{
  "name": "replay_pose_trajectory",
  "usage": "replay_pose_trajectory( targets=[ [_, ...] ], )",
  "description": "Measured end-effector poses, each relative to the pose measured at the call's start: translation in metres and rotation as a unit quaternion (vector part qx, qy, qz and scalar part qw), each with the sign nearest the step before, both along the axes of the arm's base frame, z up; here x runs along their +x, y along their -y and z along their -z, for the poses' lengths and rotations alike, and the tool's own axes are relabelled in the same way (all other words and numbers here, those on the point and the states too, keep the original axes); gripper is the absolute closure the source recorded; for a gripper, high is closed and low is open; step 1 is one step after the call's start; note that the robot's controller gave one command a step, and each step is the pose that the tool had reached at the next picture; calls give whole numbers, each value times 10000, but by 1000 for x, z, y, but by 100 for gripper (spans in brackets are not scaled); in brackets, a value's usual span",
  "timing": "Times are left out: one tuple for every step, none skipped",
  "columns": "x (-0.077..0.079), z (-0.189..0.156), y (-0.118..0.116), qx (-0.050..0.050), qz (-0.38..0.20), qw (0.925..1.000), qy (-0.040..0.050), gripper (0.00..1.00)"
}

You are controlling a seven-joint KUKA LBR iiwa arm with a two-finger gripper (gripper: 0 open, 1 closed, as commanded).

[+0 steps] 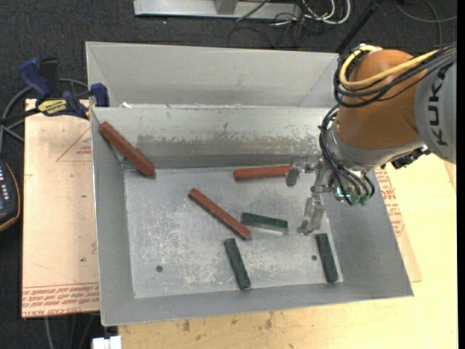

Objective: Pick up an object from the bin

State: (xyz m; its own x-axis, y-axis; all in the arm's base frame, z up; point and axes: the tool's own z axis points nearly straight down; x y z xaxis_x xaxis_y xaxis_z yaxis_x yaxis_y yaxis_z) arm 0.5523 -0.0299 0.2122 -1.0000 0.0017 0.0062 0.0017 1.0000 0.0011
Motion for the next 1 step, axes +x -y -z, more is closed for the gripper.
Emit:
replay_pose_trajectory(
  targets=[
    [18,145,-27,1,646,9979,2,0]
  ],
)
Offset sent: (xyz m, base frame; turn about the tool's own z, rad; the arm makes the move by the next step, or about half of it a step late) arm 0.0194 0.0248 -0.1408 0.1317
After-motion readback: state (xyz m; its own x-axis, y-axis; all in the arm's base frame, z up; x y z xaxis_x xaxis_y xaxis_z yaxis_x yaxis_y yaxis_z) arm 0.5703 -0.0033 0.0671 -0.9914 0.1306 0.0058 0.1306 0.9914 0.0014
